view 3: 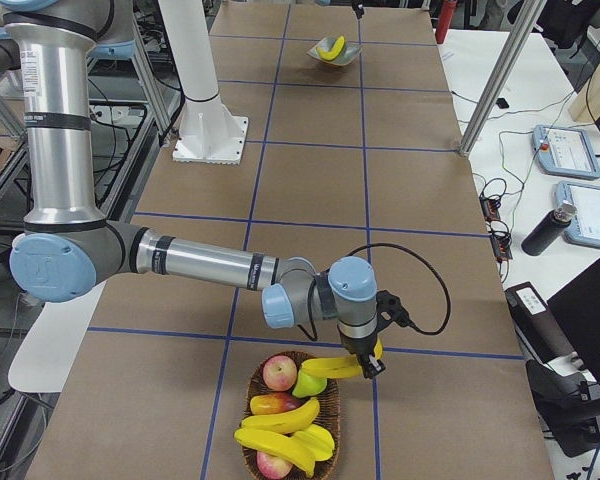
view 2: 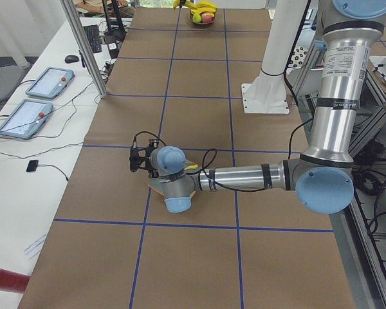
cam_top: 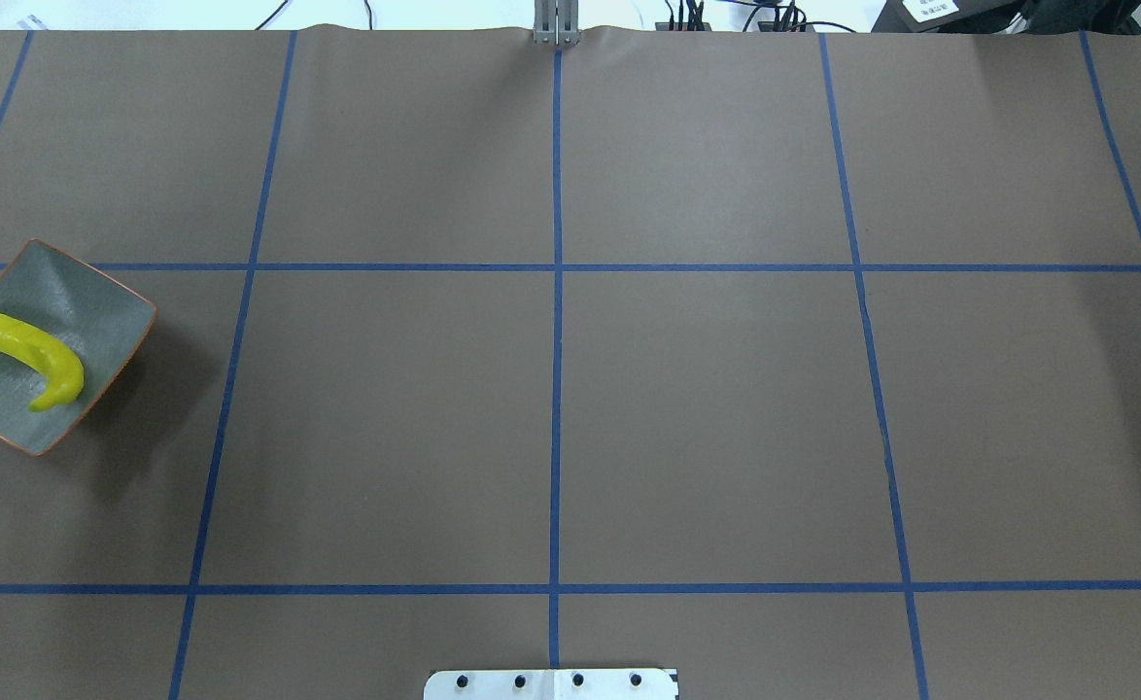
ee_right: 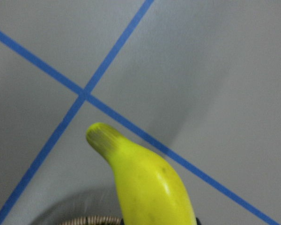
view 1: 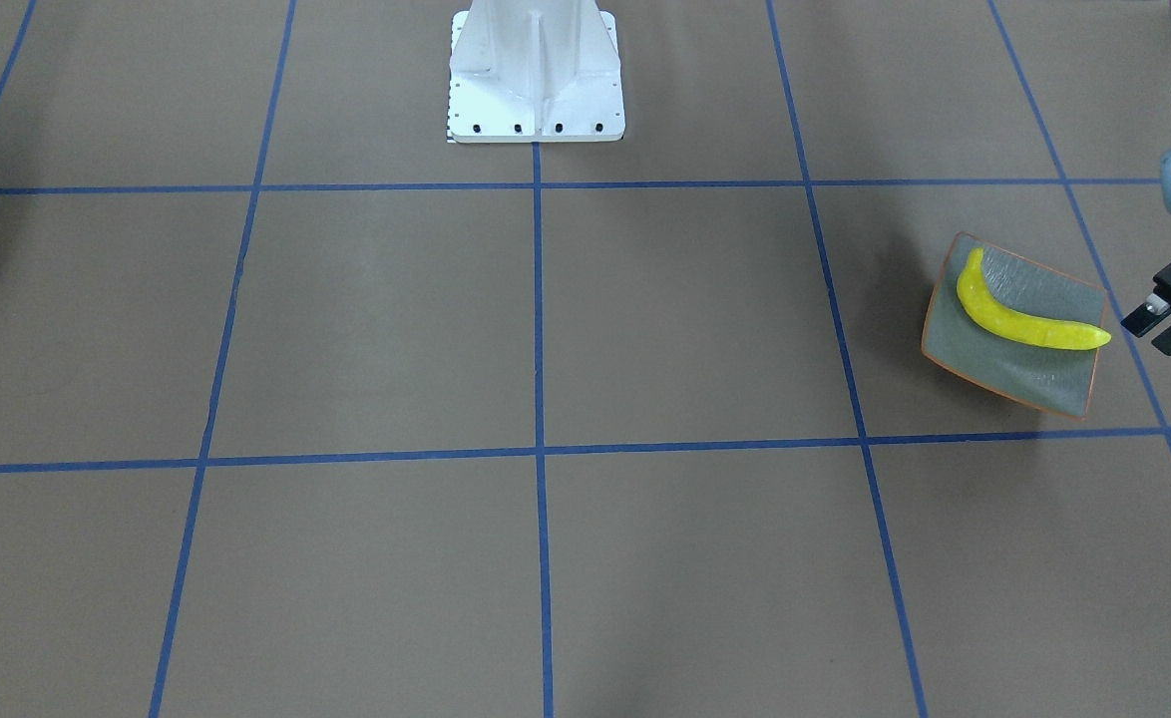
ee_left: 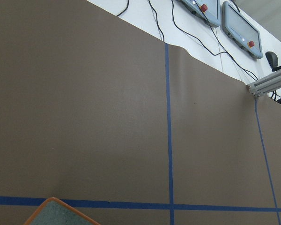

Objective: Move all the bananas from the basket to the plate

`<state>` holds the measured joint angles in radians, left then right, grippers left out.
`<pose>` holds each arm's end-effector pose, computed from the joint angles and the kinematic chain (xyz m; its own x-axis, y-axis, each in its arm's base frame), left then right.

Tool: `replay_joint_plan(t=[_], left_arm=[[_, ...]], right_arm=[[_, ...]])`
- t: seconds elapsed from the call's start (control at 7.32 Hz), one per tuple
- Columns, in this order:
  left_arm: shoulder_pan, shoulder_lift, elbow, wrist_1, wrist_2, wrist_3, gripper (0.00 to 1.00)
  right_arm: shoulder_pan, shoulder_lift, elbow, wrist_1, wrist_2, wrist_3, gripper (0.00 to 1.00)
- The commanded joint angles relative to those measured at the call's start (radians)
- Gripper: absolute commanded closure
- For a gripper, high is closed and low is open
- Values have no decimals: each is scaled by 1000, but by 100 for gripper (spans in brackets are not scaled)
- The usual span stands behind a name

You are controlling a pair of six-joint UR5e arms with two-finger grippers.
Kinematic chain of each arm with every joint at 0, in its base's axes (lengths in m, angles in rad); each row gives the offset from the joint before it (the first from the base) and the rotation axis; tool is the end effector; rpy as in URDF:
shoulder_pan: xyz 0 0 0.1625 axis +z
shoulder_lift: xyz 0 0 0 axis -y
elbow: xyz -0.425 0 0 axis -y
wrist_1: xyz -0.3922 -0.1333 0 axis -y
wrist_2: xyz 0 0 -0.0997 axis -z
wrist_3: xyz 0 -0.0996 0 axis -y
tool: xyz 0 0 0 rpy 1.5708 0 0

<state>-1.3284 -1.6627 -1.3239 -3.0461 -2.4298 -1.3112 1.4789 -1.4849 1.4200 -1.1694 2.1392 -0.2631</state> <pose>0.0672 -0.5131 0.5658 0.1751 -0.0095 -0.9845 0.4274 0.9016 0.0673 0.0289 -0.5547 0.6577 0.7721 -0.4900 0.4047 0.2977 0.8414 0.4510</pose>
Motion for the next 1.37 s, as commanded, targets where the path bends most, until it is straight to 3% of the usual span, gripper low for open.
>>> replay_joint_plan(t=[0.0, 0.41, 0.96, 1.23], left_arm=[[1, -3, -1, 1, 0, -5, 0], [3, -17, -11, 10, 0, -8, 0], [30, -103, -20, 0, -2, -11, 0], [116, -205, -23, 4, 0, -11, 0]], right_arm=[[-174, 159, 2, 7, 5, 332, 100], [-450, 421, 33, 8, -15, 867, 100], [-739, 720, 43, 5, -269, 1316, 100], [-817, 863, -30, 5, -369, 1464, 100]])
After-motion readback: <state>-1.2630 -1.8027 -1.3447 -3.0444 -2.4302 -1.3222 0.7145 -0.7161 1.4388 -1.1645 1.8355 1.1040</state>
